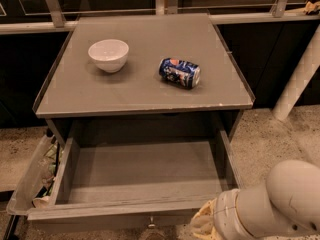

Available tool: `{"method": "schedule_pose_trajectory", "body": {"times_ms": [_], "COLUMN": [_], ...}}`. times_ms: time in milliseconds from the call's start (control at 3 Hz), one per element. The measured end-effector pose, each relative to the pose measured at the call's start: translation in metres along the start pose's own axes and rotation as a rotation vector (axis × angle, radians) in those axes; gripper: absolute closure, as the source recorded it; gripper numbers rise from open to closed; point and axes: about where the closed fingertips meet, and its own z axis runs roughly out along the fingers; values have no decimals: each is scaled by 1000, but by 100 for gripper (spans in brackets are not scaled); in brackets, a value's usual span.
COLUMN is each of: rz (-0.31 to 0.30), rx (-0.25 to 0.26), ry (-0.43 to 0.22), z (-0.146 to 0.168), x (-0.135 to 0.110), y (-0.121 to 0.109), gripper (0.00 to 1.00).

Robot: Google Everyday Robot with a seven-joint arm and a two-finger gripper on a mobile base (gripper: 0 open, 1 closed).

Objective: Close top drawer

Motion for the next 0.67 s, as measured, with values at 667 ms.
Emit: {"method": "schedule_pose_trajectory", "body": {"times_ms": [667], "rz": [20], "rx": [0], "ry": [6], "z": [43], "x": [23], "y": [-2], "gripper": [100]}}
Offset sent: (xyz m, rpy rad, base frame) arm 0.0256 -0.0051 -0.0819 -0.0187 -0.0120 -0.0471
